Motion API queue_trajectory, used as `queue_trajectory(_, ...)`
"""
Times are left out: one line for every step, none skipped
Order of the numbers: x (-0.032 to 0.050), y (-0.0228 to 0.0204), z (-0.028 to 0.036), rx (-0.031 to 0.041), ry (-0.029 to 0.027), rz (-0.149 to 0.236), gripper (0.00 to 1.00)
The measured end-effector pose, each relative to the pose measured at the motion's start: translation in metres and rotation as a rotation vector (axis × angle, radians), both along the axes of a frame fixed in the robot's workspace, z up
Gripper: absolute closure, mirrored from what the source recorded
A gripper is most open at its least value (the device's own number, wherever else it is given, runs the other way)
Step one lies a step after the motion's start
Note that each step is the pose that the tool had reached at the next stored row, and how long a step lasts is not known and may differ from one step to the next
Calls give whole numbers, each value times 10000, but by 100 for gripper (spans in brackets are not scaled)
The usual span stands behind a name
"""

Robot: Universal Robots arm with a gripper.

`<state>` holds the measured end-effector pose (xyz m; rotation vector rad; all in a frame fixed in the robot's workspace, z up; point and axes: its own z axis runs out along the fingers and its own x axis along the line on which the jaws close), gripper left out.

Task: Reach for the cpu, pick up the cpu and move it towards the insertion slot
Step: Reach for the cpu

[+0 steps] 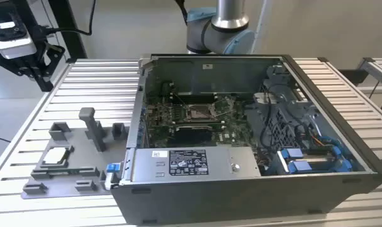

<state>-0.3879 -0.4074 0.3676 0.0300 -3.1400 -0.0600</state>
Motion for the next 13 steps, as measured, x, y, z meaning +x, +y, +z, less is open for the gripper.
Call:
queue_trajectory(0,0,0,0,0,0,100)
queue_trajectory(0,0,0,0,0,0,100)
queue_trajectory(0,0,0,0,0,0,100)
queue_trajectory(0,0,0,0,0,0,100)
queue_trajectory(0,0,0,0,0,0,100)
queue_trajectory(0,0,0,0,0,0,100)
queue_trajectory(0,-1,0,0,1,0,100)
queue_trajectory(0,0,0,0,1,0,100)
queue_trajectory(0,-1,0,0,1,0,100)
queue_trajectory(0,-1,0,0,2,0,100)
queue_trajectory(-1,-1,0,1,1,0,100)
queue_trajectory(-1,-1,0,1,1,-1,100)
queue_trajectory(-9,-6,0,0,3,-1,100)
